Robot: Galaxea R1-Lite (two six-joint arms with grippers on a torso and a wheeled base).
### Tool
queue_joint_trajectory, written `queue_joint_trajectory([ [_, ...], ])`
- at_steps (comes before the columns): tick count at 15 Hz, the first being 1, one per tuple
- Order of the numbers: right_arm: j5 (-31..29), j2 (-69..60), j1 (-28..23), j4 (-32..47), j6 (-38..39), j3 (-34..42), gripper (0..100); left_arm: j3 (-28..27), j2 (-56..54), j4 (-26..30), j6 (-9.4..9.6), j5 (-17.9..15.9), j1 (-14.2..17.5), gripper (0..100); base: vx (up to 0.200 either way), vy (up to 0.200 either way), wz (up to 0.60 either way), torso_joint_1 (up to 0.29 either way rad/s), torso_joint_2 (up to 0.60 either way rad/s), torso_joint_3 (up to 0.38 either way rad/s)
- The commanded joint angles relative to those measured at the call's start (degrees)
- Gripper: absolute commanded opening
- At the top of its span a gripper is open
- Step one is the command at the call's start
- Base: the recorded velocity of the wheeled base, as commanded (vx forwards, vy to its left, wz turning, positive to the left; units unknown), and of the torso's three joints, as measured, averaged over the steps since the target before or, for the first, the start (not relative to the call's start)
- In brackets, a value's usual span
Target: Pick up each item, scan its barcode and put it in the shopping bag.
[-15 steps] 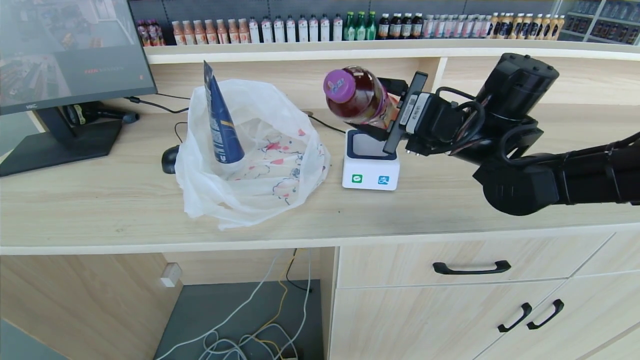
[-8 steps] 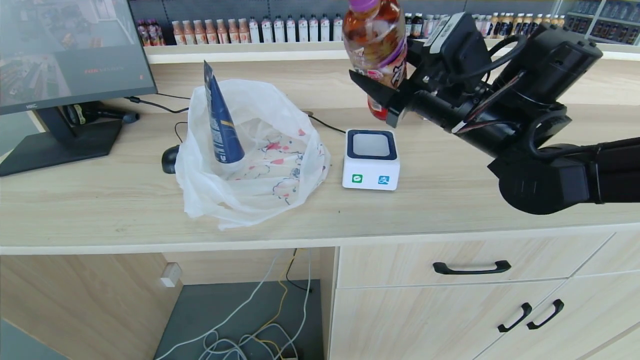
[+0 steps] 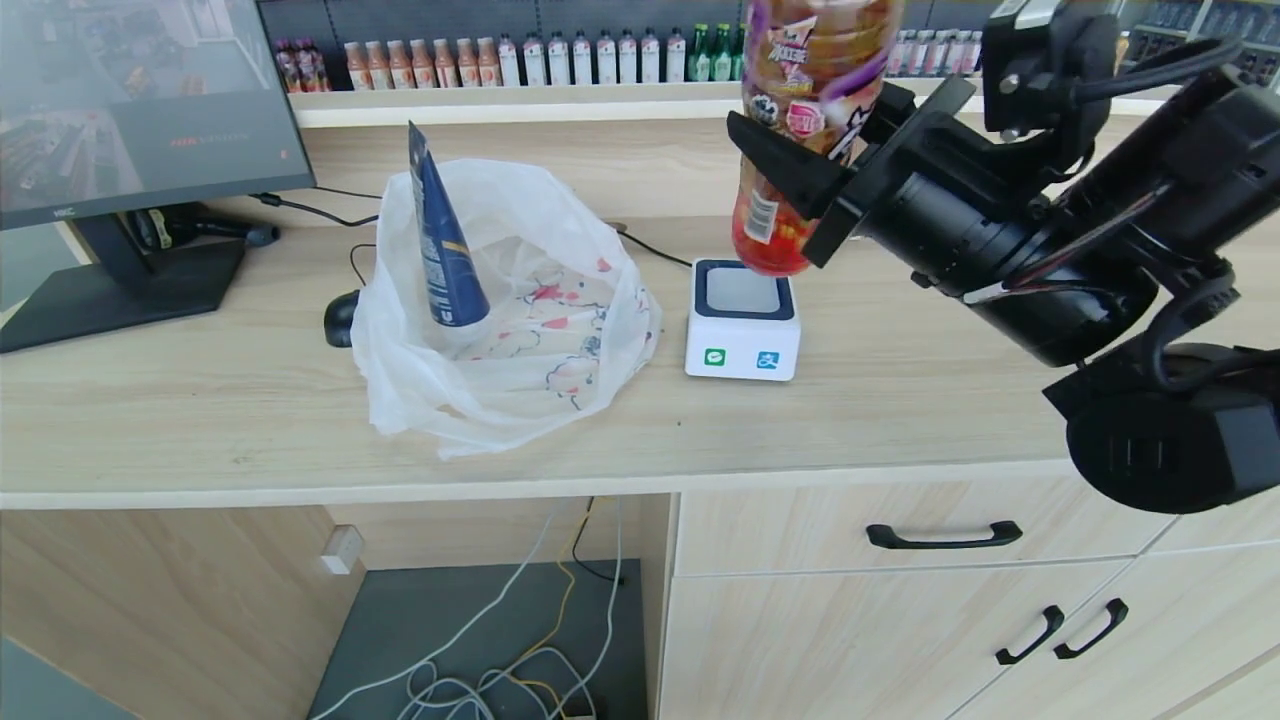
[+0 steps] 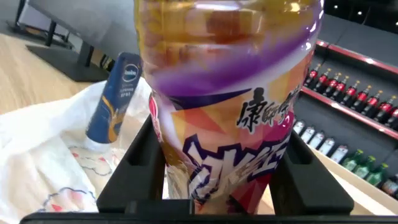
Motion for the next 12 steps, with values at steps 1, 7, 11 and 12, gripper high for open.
queue_joint_trajectory([
  [1, -4.4, -2.5, -0.1, -4.4, 6.6, 4.2, 0, 0.0, 0.0, 0.0, 0.00, 0.0, 0.0, 100, 0.000, 0.000, 0.00, 0.000, 0.00, 0.000],
  [7, -14.5, -7.8, -1.3, -8.8, 17.8, 11.5, 0, 0.0, 0.0, 0.0, 0.00, 0.0, 0.0, 100, 0.000, 0.000, 0.00, 0.000, 0.00, 0.000],
  [11, -15.8, -11.8, -2.1, -12.6, 17.8, 21.4, 0, 0.0, 0.0, 0.0, 0.00, 0.0, 0.0, 100, 0.000, 0.000, 0.00, 0.000, 0.00, 0.000],
  [12, -15.9, -11.0, -2.1, -16.6, 18.3, 22.9, 0, 0.0, 0.0, 0.0, 0.00, 0.0, 0.0, 100, 0.000, 0.000, 0.00, 0.000, 0.00, 0.000],
])
